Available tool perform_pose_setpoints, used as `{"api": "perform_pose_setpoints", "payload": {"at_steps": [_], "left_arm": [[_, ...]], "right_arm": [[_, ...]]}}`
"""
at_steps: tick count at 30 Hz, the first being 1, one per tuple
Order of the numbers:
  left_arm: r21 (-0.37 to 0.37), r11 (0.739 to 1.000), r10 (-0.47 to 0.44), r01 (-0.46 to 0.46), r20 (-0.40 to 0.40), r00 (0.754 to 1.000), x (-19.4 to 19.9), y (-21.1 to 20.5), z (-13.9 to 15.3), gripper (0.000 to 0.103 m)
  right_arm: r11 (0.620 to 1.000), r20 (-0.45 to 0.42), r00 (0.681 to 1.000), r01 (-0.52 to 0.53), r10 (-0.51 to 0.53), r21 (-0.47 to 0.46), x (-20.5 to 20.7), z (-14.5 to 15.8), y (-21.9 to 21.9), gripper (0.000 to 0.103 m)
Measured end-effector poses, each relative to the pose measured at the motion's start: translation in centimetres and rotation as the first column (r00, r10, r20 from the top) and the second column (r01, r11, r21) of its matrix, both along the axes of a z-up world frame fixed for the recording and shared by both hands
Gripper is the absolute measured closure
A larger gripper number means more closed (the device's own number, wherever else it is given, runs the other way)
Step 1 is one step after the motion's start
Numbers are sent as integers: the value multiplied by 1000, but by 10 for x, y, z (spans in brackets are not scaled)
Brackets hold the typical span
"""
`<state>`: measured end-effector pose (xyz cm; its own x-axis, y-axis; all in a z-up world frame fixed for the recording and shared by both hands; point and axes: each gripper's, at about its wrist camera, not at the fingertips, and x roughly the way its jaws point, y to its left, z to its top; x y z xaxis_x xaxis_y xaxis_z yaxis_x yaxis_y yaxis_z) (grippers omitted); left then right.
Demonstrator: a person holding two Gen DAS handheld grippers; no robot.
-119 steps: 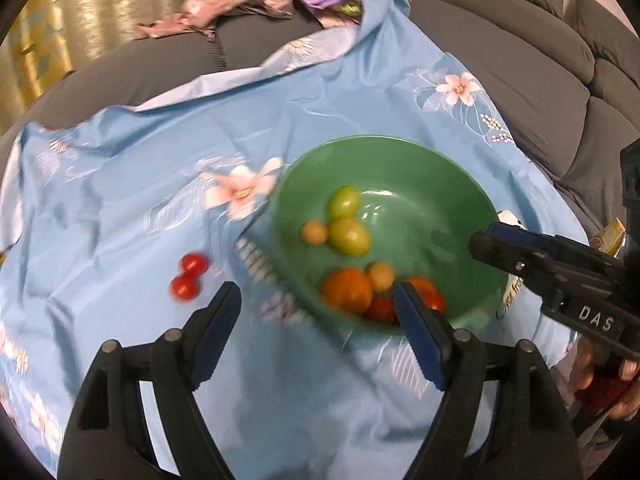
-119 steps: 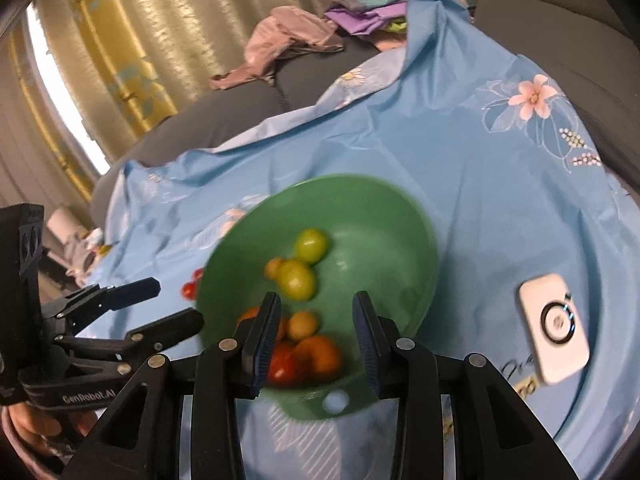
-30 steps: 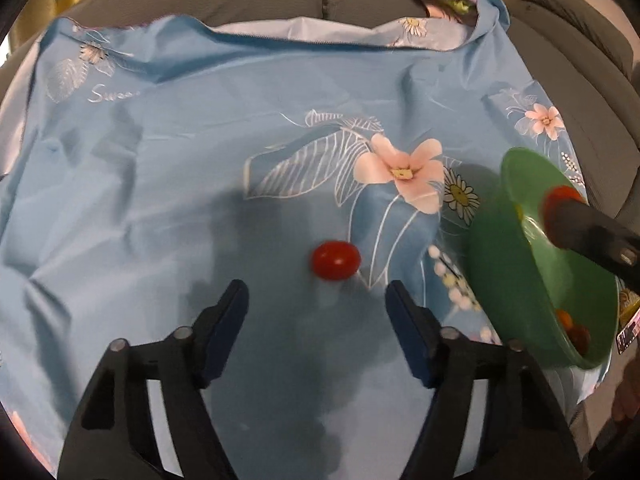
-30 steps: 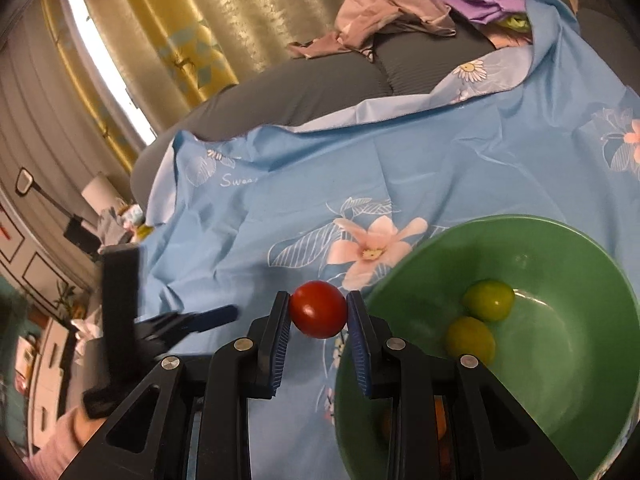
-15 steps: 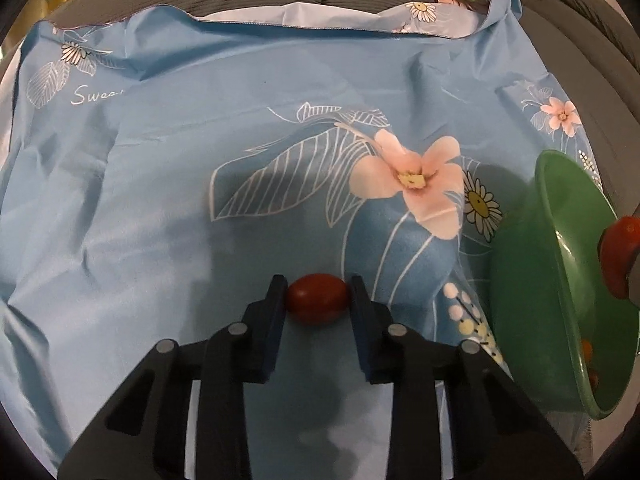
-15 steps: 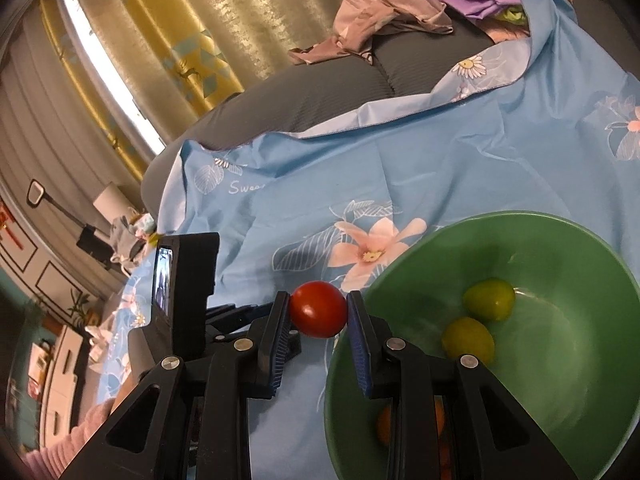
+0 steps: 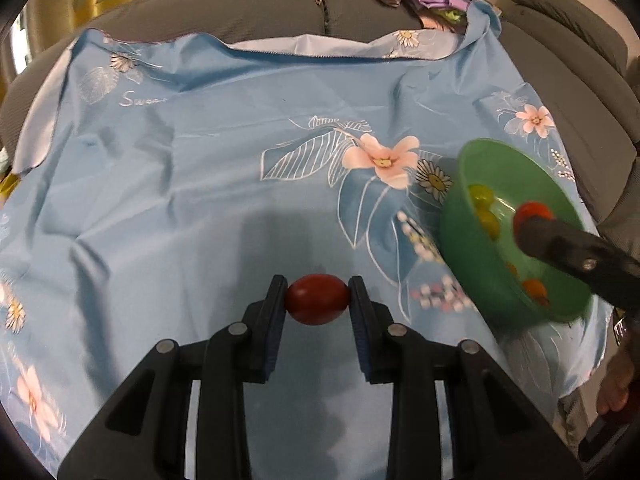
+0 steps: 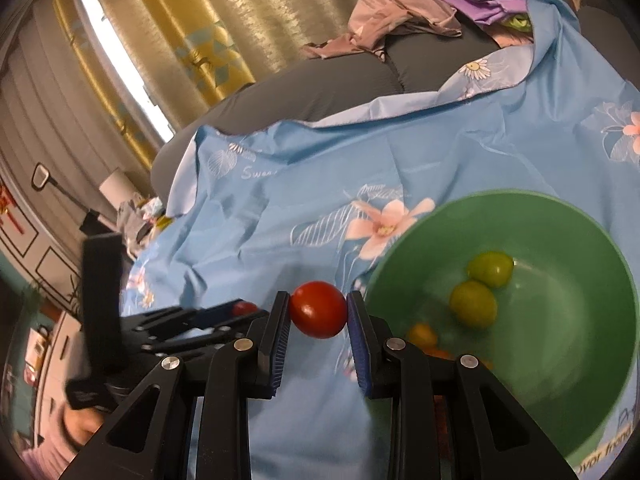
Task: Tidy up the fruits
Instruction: 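Carry both held cherry tomatoes toward the green bowl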
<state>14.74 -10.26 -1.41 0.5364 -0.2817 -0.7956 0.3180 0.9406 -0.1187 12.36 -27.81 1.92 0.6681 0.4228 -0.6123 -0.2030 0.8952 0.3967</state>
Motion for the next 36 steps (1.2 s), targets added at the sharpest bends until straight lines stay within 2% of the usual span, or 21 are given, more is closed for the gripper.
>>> {"api": "perform_pose_setpoints", "payload": {"at_steps": [7, 17, 31, 36], "left_arm": [[-17, 1000, 10, -10, 21, 1000, -48, 10, 14, 72], [-29, 999, 34, -32, 76, 997, -96, 18, 37, 72], [-37, 999, 38, -33, 134, 990, -132, 20, 59, 75], [-42, 999, 36, -30, 137, 990, -132, 22, 57, 73]], "right_arm": [[999, -10, 999, -40, 40, -29, -34, 2, 12, 73], [997, 15, 997, -78, 78, -26, -71, 14, 21, 73], [992, 41, 991, -128, 129, -23, -94, 26, 34, 73], [990, 48, 989, -138, 139, -24, -97, 29, 38, 73]]}}
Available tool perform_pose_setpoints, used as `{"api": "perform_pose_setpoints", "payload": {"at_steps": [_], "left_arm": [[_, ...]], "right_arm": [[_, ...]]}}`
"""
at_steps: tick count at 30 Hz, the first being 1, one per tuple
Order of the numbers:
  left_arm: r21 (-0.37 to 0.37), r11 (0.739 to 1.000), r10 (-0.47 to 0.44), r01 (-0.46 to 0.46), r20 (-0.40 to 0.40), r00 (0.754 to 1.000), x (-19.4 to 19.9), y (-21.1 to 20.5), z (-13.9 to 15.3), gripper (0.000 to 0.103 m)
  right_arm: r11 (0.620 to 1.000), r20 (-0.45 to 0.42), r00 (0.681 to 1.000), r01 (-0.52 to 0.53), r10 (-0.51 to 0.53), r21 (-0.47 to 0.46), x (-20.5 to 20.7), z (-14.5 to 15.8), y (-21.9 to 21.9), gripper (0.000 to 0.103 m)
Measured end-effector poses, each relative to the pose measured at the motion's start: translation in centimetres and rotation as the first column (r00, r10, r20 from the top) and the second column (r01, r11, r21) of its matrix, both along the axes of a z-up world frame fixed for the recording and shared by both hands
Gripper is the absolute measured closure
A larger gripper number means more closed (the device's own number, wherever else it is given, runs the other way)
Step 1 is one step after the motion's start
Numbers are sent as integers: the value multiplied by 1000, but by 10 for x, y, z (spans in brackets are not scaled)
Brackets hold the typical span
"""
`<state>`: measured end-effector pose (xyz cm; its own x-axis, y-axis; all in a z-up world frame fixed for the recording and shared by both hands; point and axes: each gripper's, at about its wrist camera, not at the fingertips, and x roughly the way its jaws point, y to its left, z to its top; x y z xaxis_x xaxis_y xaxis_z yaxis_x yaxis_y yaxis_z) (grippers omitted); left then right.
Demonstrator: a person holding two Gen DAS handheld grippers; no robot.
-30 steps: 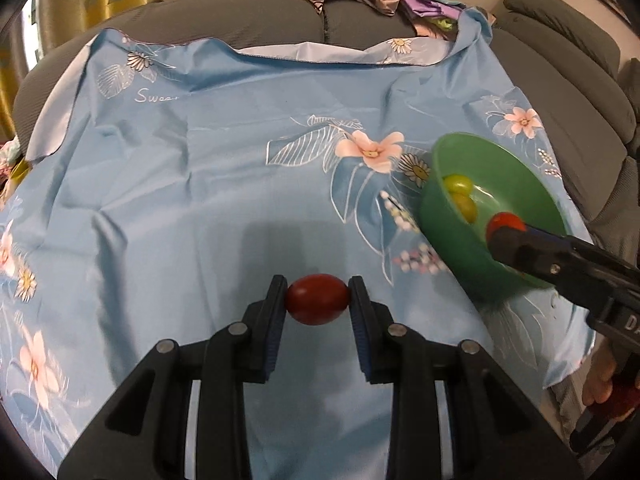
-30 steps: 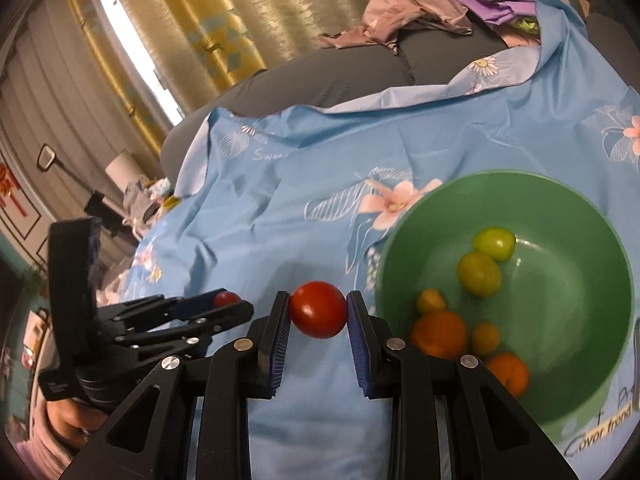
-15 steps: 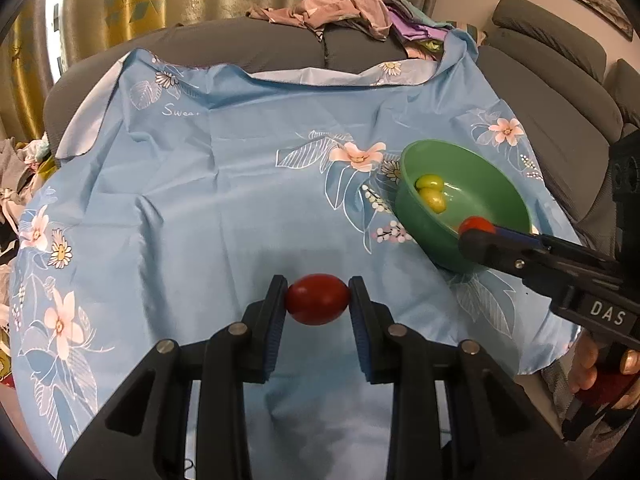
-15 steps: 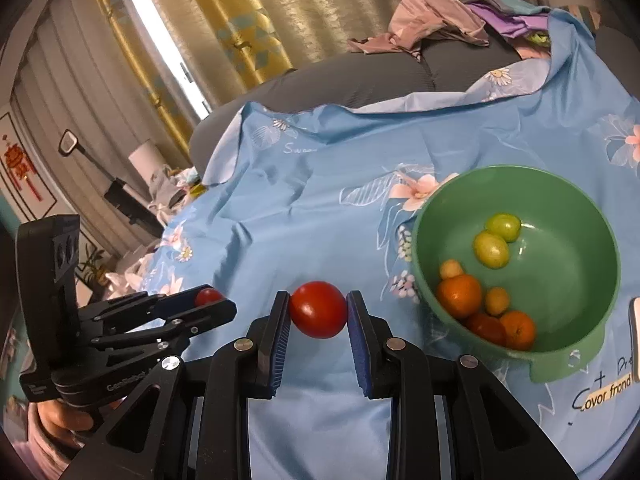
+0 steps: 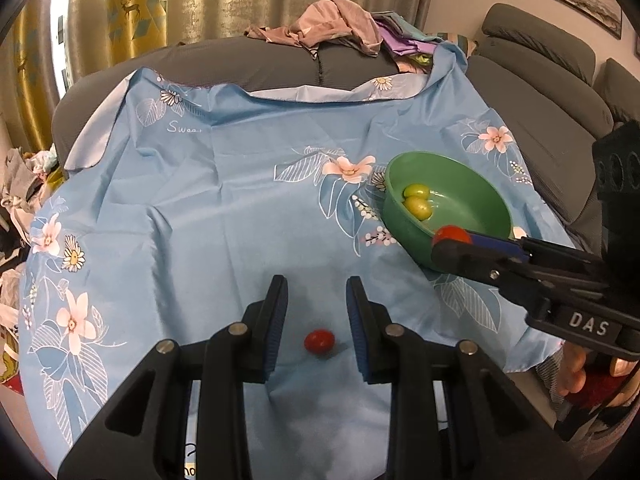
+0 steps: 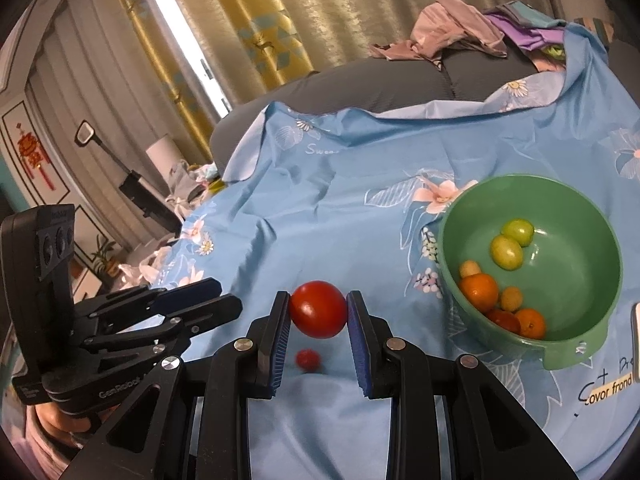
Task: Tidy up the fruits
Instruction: 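Carry both held cherry tomatoes toward the green bowl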
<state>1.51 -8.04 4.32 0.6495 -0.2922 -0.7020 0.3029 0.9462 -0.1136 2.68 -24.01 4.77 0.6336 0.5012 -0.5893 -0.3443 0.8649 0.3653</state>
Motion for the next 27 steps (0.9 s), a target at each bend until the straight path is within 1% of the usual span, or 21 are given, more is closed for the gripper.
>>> {"api": "perform_pose_setpoints", "payload": {"at_steps": [2, 4, 5, 6, 8, 10, 12, 14, 17, 21, 22, 23, 24, 26, 27], "left_arm": [[-6, 1000, 7, -8, -31, 999, 6, 5, -10, 73], [-30, 1000, 4, -5, -62, 998, 13, 11, -23, 66], [-29, 999, 14, -16, -87, 996, 20, 14, -33, 59], [-23, 999, 26, -29, -108, 994, 25, 16, -41, 57], [-21, 999, 28, -31, -141, 990, 37, 17, -58, 57], [-19, 1000, 12, -15, -147, 989, 49, 13, -68, 56], [-15, 1000, -2, -1, -142, 990, 61, 9, -75, 52], [6, 1000, -1, 2, -147, 989, 76, 4, -83, 52], [22, 1000, -16, 21, -180, 984, 99, -5, -97, 53], [51, 993, -98, 109, -180, 979, 116, -31, -105, 54], [75, 990, -102, 117, -182, 978, 118, -37, -108, 56], [101, 988, -97, 119, -197, 976, 121, -41, -112, 66], [123, 986, -92, 115, -181, 979, 121, -43, -113, 68], [104, 988, -92, 113, -185, 978, 125, -41, -112, 73], [96, 989, -89, 108, -187, 978, 126, -39, -112, 73]], "right_arm": [[1000, -3, 1000, -1, 1, 1, -1, -1, 1, 73], [1000, -7, 1000, -3, 3, 3, -2, -3, 0, 73], [1000, -11, 1000, -3, 3, 3, -1, -5, 0, 73], [1000, -21, 1000, -3, 3, 6, 0, -8, -1, 73], [1000, -35, 999, -2, 2, 8, 3, -13, -1, 73], [1000, -45, 999, -7, 7, 7, 7, -18, -2, 73], [1000, -55, 998, -6, 6, 9, 11, -23, -3, 73], [1000, -65, 998, -5, 6, 11, 17, -28, -4, 73], [1000, -78, 997, -4, 5, 13, 26, -34, -5, 73], [1000, -97, 995, 2, -1, 15, 35, -44, -7, 73], [1000, -100, 995, 5, -3, 15, 37, -46, -8, 73], [1000, -104, 995, 9, -7, 16, 40, -48, -10, 73], [1000, -106, 994, 11, -9, 19, 41, -49, -11, 73], [1000, -107, 994, 12, -10, 23, 43, -51, -13, 73], [1000, -107, 994, 12, -10, 23, 44, -52, -13, 73]]}}
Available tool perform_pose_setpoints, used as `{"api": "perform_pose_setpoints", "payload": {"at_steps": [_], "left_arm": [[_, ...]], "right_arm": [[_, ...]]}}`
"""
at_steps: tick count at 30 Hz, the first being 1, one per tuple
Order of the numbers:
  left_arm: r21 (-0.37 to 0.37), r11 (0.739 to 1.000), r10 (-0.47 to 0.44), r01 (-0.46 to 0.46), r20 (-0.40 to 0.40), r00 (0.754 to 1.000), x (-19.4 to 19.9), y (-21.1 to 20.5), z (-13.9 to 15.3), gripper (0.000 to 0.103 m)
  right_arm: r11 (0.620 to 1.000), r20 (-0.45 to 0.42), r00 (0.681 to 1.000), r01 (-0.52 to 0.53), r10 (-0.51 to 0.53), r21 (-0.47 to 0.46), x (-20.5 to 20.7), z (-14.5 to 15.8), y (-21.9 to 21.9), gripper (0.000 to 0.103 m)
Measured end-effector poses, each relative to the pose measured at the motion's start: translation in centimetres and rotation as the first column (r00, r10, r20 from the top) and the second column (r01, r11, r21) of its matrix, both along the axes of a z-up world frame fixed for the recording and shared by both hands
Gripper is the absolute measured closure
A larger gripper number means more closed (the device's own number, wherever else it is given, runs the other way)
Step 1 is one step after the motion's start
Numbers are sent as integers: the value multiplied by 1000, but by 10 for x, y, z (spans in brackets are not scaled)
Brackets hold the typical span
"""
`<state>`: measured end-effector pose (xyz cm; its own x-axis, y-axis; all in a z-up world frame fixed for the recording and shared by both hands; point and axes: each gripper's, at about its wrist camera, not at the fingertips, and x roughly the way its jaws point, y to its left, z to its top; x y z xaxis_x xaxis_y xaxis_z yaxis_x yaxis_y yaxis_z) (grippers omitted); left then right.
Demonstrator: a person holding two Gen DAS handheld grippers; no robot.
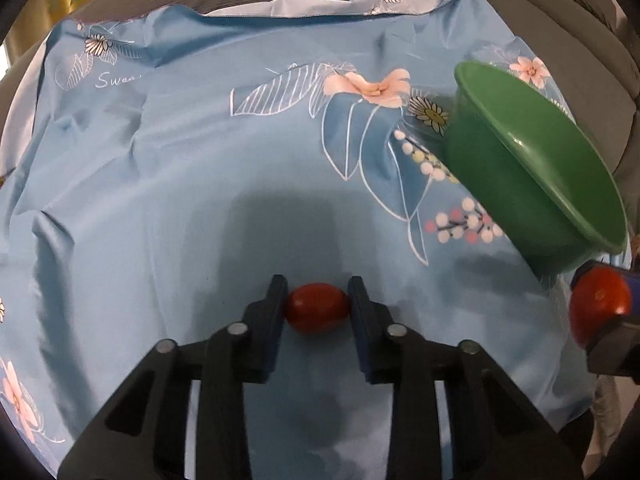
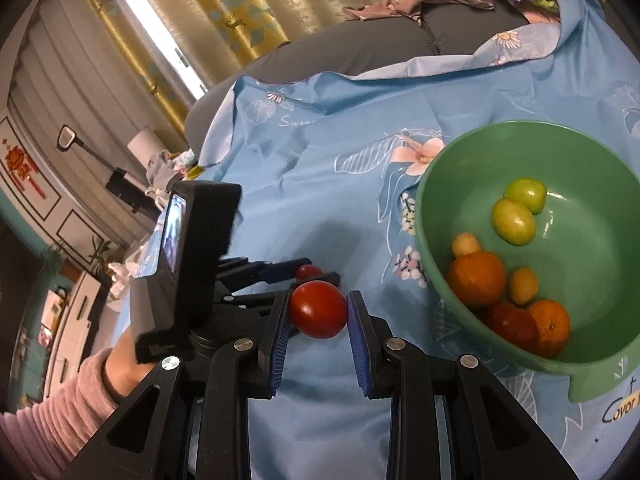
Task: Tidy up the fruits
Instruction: 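Carry both held cherry tomatoes toward the green bowl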
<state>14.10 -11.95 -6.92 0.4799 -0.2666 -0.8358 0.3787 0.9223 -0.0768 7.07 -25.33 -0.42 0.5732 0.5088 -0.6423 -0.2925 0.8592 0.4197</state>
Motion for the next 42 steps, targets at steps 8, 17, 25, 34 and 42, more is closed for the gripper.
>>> {"api": "perform_pose_setpoints", "payload": {"at_steps": [8, 17, 25, 34, 42], "left_arm": [[-30, 999, 44, -45, -36, 998, -1, 11, 5, 74], [-41, 998, 44, -43, 15, 999, -36, 14, 43, 73], [-51, 998, 36, -32, 84, 996, -72, 15, 78, 73], [-53, 999, 14, -7, 147, 989, -98, 8, 104, 73], [-47, 999, -12, 21, 190, 982, -111, -4, 124, 73]], "right_arm": [[1000, -3, 1000, -3, 3, 14, 1, -3, 0, 73], [1000, 21, 1000, 5, -6, 20, -7, 6, -3, 73], [1000, 53, 998, 16, -17, 25, -19, 19, -9, 73], [999, 94, 995, 35, -38, 38, -34, 34, -20, 73], [997, 123, 991, 51, -57, 55, -41, 42, -31, 73]]}}
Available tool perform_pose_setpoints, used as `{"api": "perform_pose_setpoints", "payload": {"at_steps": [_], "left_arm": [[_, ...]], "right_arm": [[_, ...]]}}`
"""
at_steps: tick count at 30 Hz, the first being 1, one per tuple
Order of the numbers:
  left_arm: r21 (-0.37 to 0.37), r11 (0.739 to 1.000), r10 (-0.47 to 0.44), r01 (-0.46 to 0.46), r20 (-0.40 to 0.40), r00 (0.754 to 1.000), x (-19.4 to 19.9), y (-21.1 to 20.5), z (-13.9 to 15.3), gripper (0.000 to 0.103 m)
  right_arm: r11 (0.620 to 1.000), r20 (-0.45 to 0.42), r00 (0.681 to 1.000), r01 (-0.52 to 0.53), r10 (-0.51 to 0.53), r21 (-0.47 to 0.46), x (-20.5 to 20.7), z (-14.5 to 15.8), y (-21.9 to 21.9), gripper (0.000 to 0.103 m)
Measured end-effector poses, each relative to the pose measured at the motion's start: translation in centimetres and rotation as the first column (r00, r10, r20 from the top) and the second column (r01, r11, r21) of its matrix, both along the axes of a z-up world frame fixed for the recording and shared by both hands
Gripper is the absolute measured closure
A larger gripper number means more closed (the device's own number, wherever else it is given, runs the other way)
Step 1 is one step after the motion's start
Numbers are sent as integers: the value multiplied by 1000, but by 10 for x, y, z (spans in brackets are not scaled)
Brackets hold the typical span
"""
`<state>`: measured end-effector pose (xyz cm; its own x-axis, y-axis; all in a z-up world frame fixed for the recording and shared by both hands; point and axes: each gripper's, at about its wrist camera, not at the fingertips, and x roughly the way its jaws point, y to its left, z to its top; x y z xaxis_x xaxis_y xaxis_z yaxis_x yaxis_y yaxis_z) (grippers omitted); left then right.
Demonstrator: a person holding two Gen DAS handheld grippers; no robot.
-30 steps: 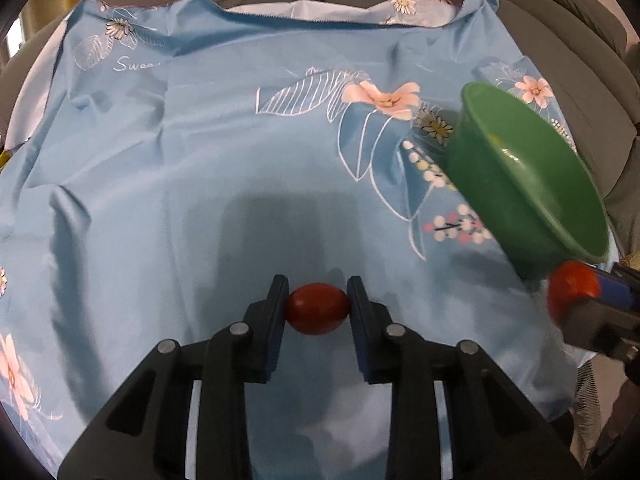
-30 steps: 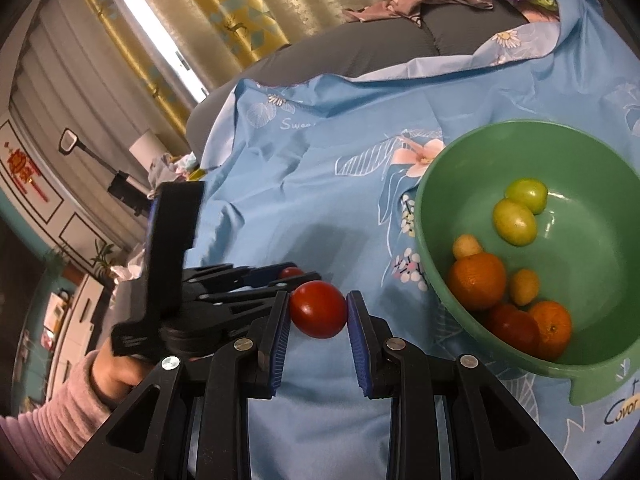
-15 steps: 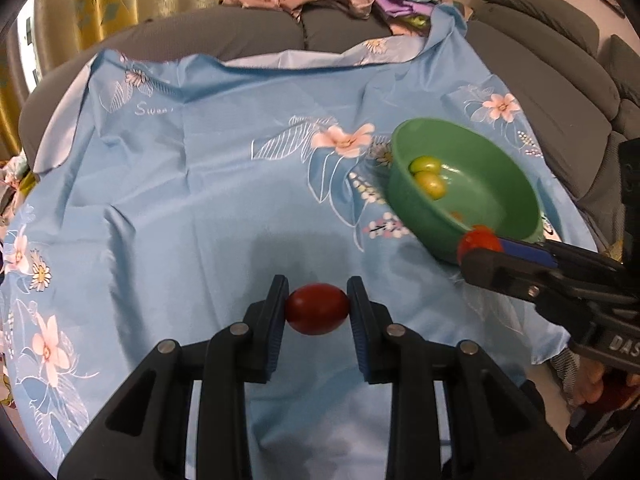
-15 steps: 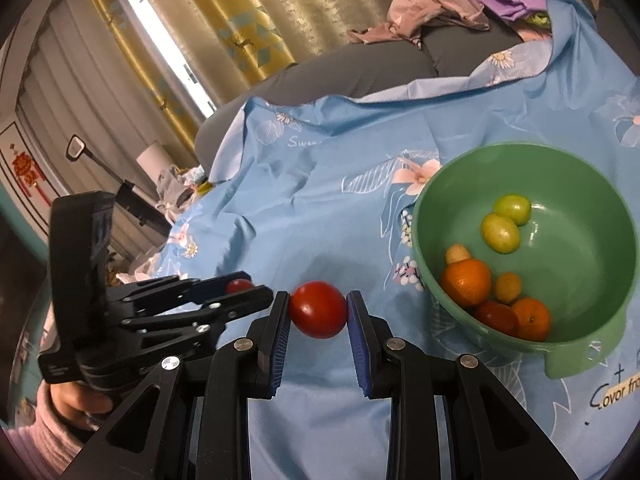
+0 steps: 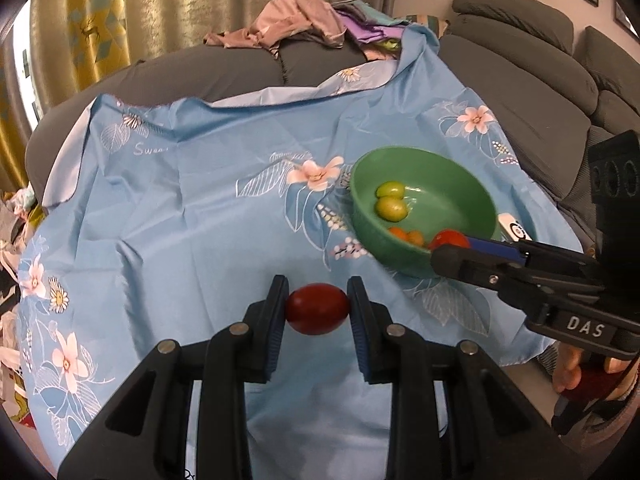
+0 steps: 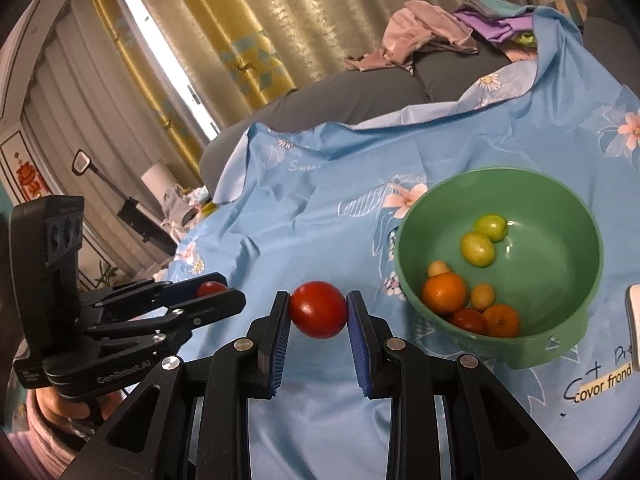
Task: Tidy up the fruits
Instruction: 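Carry both held cherry tomatoes toward the green bowl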
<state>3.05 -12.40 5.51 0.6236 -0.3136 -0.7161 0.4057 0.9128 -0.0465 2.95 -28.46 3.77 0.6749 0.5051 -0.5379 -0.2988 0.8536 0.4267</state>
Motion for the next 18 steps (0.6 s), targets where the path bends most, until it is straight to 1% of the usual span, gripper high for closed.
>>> {"api": "perform_pose_setpoints", "payload": {"at_steps": [11, 18], "left_arm": [[13, 998, -60, 60, 17, 998, -2, -27, 13, 73], [6, 994, -108, 108, 9, 994, 4, -47, 15, 73]], "right_arm": [[999, 16, 999, 45, -45, 30, -3, 1, -25, 73], [996, 17, 996, 81, -82, 44, -5, -1, -43, 73]]}}
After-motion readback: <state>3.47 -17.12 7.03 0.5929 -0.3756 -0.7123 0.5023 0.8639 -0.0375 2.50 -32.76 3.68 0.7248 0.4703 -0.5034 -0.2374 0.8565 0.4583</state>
